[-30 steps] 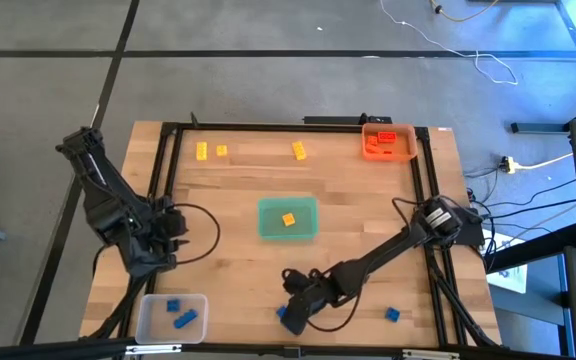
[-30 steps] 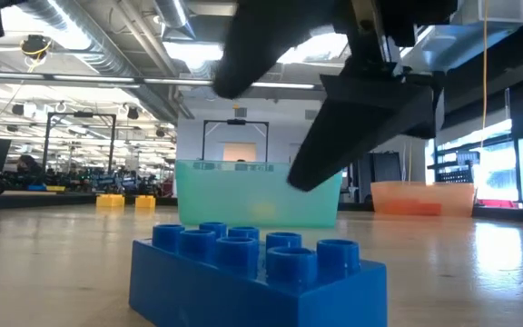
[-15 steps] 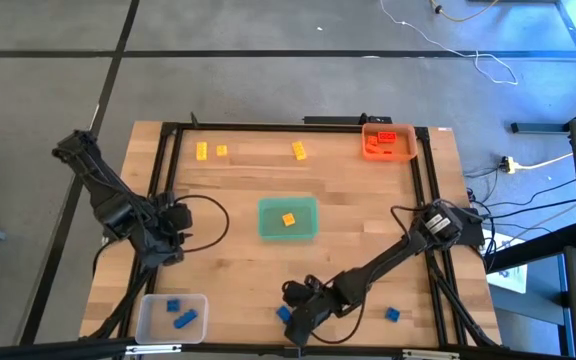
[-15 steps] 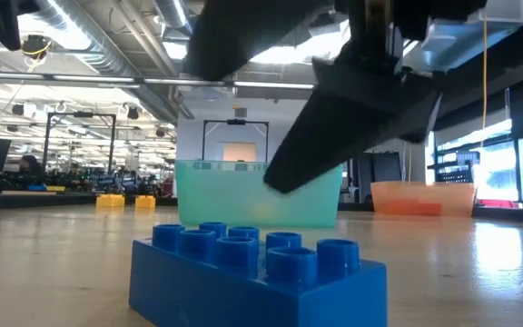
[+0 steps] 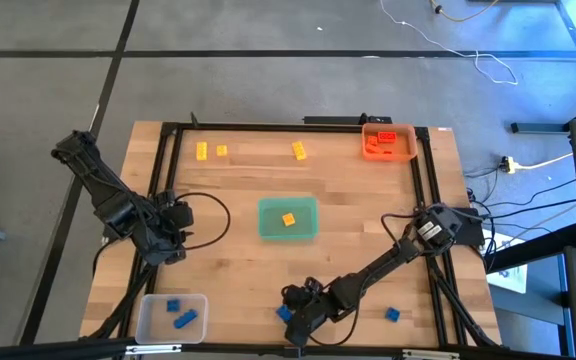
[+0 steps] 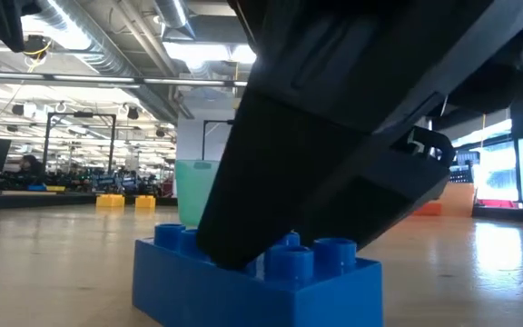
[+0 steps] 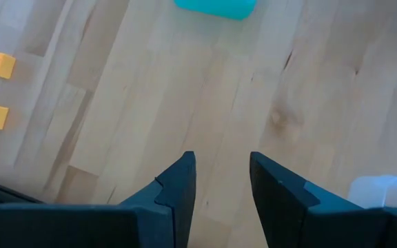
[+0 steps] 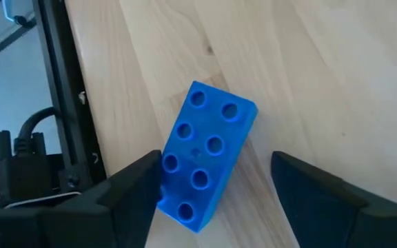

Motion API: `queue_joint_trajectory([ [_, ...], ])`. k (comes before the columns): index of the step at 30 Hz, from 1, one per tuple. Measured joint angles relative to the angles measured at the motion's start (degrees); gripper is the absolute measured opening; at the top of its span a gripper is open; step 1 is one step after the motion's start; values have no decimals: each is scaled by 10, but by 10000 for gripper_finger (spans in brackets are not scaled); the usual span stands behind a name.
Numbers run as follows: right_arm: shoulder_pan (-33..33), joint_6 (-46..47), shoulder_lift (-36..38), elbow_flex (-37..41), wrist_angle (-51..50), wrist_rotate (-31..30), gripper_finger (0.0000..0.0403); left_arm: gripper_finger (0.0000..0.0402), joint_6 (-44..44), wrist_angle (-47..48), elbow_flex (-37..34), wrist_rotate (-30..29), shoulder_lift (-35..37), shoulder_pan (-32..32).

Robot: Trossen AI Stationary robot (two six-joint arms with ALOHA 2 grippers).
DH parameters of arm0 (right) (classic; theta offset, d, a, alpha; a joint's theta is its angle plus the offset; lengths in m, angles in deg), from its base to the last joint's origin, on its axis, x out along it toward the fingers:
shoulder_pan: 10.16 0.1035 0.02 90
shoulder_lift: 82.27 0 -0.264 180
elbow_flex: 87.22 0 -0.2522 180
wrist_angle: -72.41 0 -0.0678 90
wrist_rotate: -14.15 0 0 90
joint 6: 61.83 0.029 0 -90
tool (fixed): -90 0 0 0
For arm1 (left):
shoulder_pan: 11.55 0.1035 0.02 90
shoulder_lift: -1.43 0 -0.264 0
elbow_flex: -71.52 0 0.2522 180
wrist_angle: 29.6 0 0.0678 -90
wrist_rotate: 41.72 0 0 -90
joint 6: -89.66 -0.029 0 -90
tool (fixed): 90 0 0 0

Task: Sort & place blocks by color
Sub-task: Put the blue game piece into the transparent bin

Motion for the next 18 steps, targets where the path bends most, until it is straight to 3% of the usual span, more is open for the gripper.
queue_joint_trajectory([
  [10, -1, 8, 0, -1, -52, 7, 257, 127, 0, 0, 0, 0, 0, 0],
  [18, -1, 93, 3, -1, -88, 22, 257, 127, 0, 0, 0, 0, 0, 0],
])
